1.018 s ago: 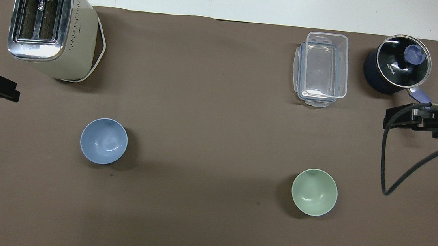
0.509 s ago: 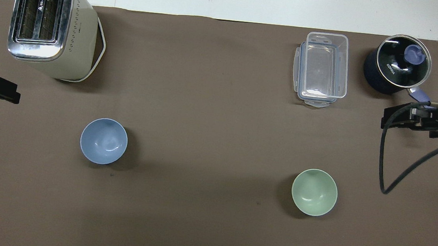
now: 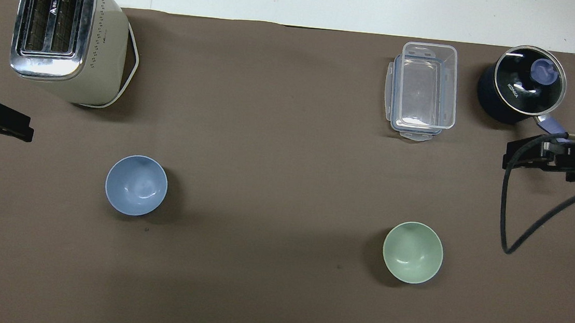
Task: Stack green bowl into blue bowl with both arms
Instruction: 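Reach the left gripper down to the rim of the blue bowl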
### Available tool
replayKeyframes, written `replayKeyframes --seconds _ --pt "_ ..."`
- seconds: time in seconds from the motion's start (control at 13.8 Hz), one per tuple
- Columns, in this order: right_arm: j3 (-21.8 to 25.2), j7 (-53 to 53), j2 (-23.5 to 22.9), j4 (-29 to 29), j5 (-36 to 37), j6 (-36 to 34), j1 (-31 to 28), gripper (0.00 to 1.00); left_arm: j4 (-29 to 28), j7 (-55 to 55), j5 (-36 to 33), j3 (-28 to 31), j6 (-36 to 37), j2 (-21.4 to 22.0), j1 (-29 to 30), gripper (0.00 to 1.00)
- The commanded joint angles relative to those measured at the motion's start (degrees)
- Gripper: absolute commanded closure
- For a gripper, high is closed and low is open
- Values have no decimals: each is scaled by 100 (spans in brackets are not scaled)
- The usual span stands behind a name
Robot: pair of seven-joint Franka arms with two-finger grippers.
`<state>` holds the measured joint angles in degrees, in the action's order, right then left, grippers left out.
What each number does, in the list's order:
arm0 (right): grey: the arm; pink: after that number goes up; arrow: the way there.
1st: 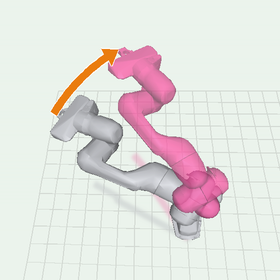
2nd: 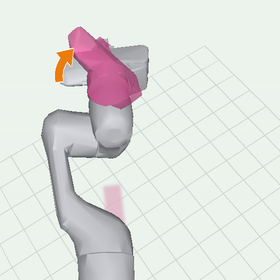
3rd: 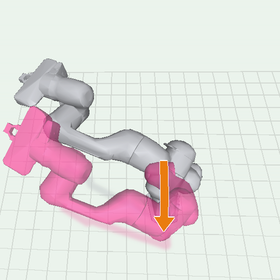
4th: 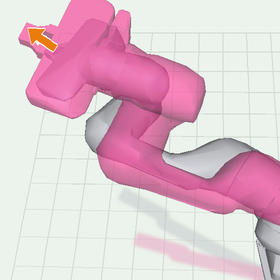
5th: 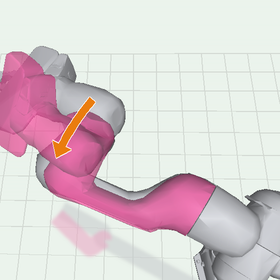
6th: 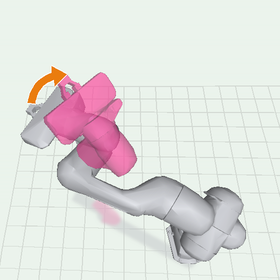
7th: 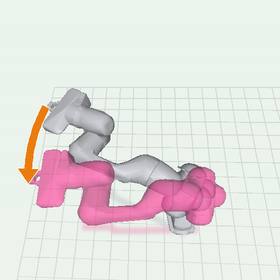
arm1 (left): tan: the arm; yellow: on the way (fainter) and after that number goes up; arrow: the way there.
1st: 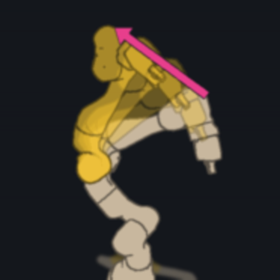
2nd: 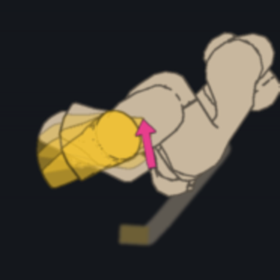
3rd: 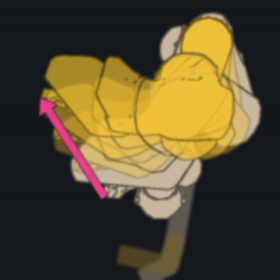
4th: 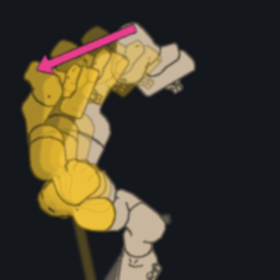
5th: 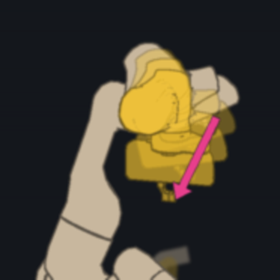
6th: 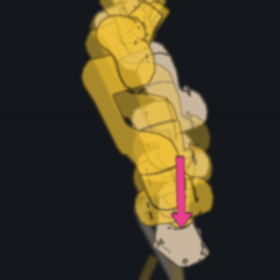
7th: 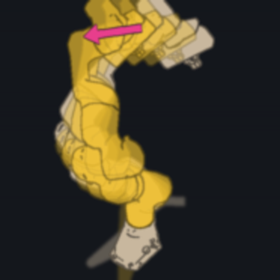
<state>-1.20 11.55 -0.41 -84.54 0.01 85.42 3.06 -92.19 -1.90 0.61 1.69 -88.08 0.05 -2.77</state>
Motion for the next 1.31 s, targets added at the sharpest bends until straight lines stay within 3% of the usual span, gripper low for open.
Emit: replayKeyframes --seconds 0.0,0.73,1.24 --pt "5 -83 -12 26 -124 -60 -157 0 -561 -3 -44 -29 -428 276 14 0" --pt "5 -83 -12 26 -124 -60 -192 0 -1731 373 -18 -81 -1632 356 -74 0" --pt "5 -83 -12 26 -124 -60 -192 0 -2724 901 -17 -90 -2924 250 -373 0"
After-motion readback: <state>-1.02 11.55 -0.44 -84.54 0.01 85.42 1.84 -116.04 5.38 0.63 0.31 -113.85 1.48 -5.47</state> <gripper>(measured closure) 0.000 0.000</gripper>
